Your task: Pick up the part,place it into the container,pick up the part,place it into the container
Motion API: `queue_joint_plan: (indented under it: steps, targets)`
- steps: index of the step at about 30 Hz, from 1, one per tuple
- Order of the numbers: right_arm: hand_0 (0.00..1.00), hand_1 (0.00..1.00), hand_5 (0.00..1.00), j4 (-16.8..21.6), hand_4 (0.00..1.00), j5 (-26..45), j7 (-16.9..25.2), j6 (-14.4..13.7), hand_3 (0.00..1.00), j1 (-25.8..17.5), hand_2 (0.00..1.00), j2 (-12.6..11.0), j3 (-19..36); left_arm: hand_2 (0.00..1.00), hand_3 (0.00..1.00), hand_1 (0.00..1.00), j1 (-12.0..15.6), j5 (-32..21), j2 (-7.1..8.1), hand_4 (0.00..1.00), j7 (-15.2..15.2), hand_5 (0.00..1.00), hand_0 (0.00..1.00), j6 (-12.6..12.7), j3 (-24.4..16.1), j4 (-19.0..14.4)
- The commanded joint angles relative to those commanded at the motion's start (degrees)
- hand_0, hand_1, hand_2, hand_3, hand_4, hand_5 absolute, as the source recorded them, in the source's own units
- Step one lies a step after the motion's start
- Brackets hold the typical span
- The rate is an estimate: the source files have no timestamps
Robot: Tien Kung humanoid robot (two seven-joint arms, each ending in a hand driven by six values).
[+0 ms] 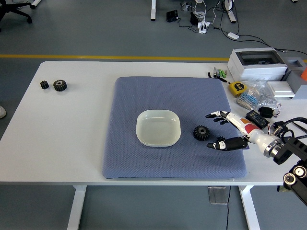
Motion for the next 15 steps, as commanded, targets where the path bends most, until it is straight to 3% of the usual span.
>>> queue_joint_plan:
  steps: [4, 5, 8, 10, 11, 15]
  targets:
    - [0.657, 0.705, 0.220, -1.15, 0.998, -6.33, -0.21, -0.49, 0.722, 0.71, 0.751, 0.13, -0.90, 0.684, 0.572, 0.676, -0.03, -0.14, 0.01, 0.623, -0.05, 0.548, 0.690, 0.05, -0.02, 0.00]
    - [0.579, 0.655, 0.200, -1.56, 0.977, -8.57, -0.29, -0.59, 0.614, 0.87, 0.704, 0.18, -1.08, 0.686, 0.571, 0.676, -0.05, -0.16, 0.02, 0.624, -0.07, 0.550, 0.689, 0.06, -0.03, 0.00]
    - [0.579, 0.655, 0.200, -2.74, 0.977, -15.44, -0.58, -0.75, 0.614, 1.00, 0.704, 0.24, -1.26, 0.686, 0.571, 0.676, -0.13, -0.02, 0.02, 0.624, -0.07, 0.550, 0.689, 0.10, -0.18, 0.00]
    - [0.579, 0.655, 0.200, -3.34, 0.977, -16.66, -0.63, -1.17, 0.614, 0.89, 0.704, 0.24, -1.30, 0.686, 0.571, 0.676, -0.08, -0.18, 0.01, 0.624, -0.12, 0.550, 0.689, 0.13, -0.15, 0.00]
    - [0.522, 0.613, 0.177, -3.66, 0.904, -16.63, -0.74, -1.51, 0.544, 0.79, 0.663, 0.25, -1.36, 0.684, 0.572, 0.675, 0.00, -0.25, -0.01, 0.624, -0.13, 0.549, 0.689, 0.16, -0.19, 0.00]
    - [0.522, 0.613, 0.177, -4.52, 0.904, -16.23, -1.14, -2.34, 0.544, 0.58, 0.663, 0.41, -1.39, 0.684, 0.572, 0.675, 0.19, -0.08, -0.06, 0.624, -0.07, 0.549, 0.689, 0.16, -0.40, 0.00]
